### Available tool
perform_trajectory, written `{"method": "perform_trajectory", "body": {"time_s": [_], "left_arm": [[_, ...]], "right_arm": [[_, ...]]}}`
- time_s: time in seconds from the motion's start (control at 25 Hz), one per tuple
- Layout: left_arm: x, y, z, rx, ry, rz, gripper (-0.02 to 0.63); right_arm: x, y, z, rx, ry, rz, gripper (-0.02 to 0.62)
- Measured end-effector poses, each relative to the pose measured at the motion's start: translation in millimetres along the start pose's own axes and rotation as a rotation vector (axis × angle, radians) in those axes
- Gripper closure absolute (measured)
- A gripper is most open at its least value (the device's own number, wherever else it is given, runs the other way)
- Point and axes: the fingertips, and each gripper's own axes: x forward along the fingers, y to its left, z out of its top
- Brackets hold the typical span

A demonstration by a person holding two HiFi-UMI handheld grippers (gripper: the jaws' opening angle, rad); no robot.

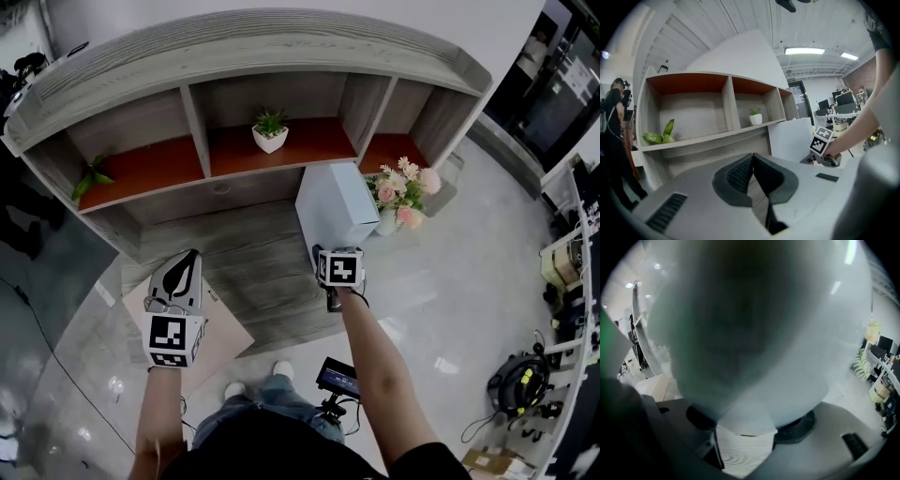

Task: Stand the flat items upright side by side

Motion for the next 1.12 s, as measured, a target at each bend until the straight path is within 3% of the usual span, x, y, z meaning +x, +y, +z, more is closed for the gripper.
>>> {"method": "perform_trajectory", "body": {"time_s": [0.52,1.12], "left_arm": [[12,2,-1,0.0,0.015,0.017,0.595],[8,-8,-1,-0.012,0.004,-0.007,0.595]], "right_arm": [[13,-4,13,-0.027,-0.023,-0.037,0.259],[-4,0,11,-0.009,-0.052,0.018,0.21]]}}
